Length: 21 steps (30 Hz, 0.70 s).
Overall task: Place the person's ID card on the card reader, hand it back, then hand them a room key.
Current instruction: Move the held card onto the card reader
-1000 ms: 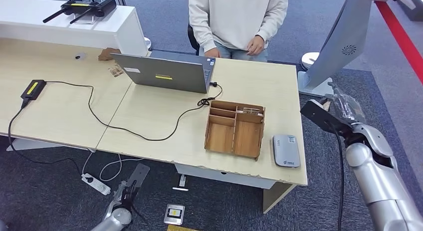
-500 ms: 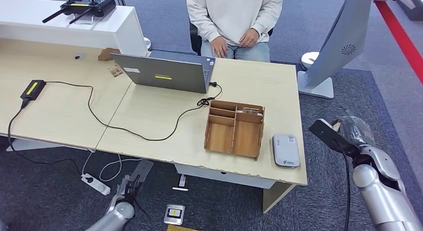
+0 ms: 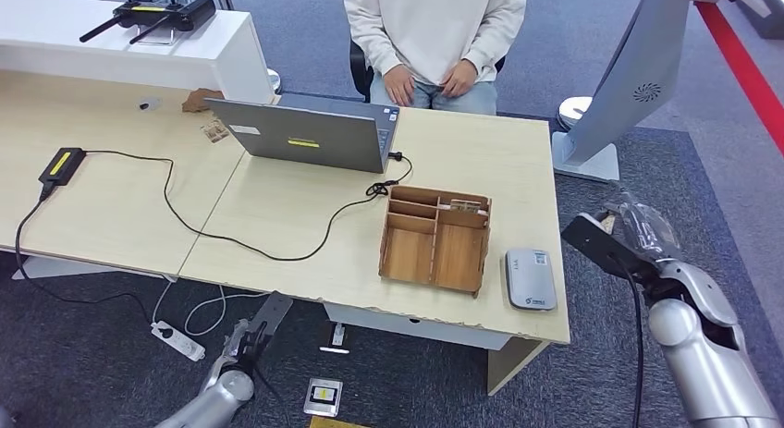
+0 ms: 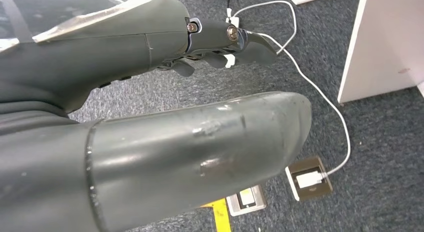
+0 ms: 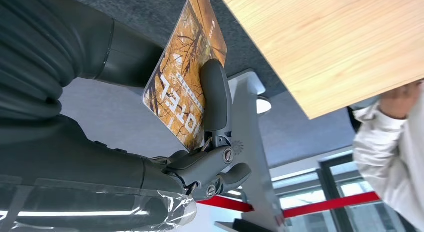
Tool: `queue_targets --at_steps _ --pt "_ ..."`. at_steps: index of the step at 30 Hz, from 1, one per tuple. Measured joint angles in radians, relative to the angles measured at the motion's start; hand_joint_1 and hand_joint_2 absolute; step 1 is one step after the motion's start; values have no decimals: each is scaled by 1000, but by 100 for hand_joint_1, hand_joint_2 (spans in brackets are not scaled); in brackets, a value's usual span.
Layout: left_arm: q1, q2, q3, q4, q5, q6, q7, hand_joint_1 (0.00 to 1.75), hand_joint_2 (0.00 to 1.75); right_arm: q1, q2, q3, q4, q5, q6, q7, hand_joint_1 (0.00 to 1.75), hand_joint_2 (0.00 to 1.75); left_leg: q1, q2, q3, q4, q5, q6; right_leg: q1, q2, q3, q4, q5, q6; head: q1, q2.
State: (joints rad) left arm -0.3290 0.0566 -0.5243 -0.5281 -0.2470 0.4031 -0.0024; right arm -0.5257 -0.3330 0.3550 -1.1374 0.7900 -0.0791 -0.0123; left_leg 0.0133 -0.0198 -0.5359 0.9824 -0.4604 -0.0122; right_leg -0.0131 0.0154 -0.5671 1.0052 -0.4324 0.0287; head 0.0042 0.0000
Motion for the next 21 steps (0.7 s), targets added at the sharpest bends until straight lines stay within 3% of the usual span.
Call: queue_targets --at_steps 10,21 --pt "-22 -15 -1 23 -16 -13 8 0 0 46 11 8 -93 -1 18 22 175 175 0 0 0 0 0 0 0 0 0 0 0 0 0 0" --pt "-28 -19 -1 44 -19 -14 13 0 0 76 11 9 -74 16 -13 32 175 175 0 0 0 0 0 0 0 0 0 0 0 0 0 0"
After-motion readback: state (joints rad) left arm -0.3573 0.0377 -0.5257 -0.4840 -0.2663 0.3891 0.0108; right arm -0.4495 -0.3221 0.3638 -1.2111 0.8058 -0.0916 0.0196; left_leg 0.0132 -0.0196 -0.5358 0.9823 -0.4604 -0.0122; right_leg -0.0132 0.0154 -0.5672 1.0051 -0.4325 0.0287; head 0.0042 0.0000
